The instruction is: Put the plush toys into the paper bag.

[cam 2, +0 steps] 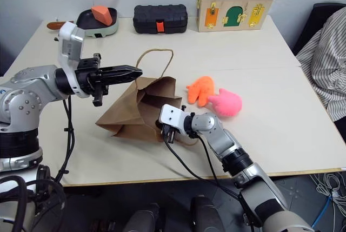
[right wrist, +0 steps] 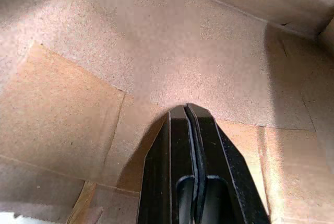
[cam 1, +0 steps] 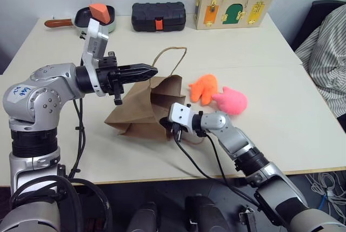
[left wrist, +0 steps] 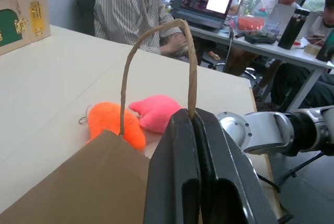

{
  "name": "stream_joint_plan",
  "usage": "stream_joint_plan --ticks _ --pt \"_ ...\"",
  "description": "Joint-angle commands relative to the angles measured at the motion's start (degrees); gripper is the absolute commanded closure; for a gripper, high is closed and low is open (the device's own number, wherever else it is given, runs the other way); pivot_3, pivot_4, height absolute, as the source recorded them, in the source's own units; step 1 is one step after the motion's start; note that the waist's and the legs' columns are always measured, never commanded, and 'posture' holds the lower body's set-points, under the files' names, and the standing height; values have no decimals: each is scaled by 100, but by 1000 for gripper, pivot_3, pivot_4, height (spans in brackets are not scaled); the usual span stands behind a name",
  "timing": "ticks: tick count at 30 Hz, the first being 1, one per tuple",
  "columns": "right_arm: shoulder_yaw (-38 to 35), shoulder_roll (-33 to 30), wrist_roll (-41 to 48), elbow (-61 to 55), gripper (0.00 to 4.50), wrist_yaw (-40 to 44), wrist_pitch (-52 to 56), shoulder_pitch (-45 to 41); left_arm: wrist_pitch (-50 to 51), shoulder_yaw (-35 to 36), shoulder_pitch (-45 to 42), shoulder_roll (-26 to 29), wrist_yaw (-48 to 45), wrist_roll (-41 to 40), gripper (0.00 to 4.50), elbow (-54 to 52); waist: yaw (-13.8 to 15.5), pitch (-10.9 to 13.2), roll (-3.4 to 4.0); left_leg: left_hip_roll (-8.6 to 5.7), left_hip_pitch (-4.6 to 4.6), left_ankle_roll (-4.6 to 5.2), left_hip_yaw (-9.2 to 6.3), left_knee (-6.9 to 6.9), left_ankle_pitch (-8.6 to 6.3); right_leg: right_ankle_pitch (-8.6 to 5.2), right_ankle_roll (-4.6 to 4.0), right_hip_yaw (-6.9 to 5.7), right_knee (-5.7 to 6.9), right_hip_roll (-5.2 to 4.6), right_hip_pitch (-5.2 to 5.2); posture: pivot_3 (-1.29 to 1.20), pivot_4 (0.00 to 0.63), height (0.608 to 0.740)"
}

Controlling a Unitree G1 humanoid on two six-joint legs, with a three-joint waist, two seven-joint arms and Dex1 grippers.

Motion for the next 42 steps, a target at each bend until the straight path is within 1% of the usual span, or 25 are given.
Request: stream_joint_plan --ticks 1,4,10,15,19,26,30,33,38,42 --pt "-102 5 127 28 4491 220 382 186 -23 29 268 177 -174 -243 4500 -600 -4 0 1 0 1 0 0 0 0 0 0 0 1 0 0 0 150 740" --pt "-321 225 485 -212 4491 342 794 16 -244 -163 592 169 -240 -133 4500 -895 1 0 0 0 0 -1 0 -1 0 0 0 1 0 0 0 0 150 740" --pt "-422 646 759 -721 4491 486 1376 -459 -436 -278 750 83 -175 -145 4500 -1032 -23 0 1 1 -6 -1 2 -1 0 0 0 1 -1 1 -6 0 150 740" --pt "-583 950 933 -535 4491 386 1584 -642 -489 -258 735 15 -63 -173 4500 -1029 -67 0 1 2 -2 -6 -4 -4 1 0 -1 -2 4 2 -6 0 150 740" --pt "-480 1076 711 -81 4491 180 1339 -687 -537 -255 725 43 -66 -156 4500 -1003 -63 0 1 -2 -3 -6 -5 -2 0 0 0 -1 2 -1 -3 0 150 740" --pt "-378 1307 690 234 4491 222 1200 -475 -584 -203 594 -15 60 -170 4500 -909 -136 0 1 0 -3 -8 -5 -8 1 0 -1 -2 3 2 -7 0 150 740" --pt "-200 1316 487 460 4491 210 885 -257 -571 -146 496 -27 136 -215 4500 -840 -135 0 1 0 -2 -8 -6 -8 1 0 -1 -2 4 2 -7 0 150 740" --pt "7 1247 140 567 4491 124 389 -223 -648 -176 452 -15 111 -157 4500 -816 -134 0 1 0 -2 -8 -5 -6 1 0 0 -2 3 2 -6 0 150 740" --pt "-146 1327 173 433 4491 146 8 -439 -811 -439 450 -58 -59 -28 4500 -752 -134 0 1 0 -2 -8 -5 -6 1 0 -1 -2 3 2 -6 0 150 740" --pt "-164 1405 284 481 4491 381 -331 -719 -990 -712 552 -80 -261 90 4500 -765 -136 0 2 -1 -3 -8 -5 -5 1 0 -1 -2 1 2 -6 0 150 740"
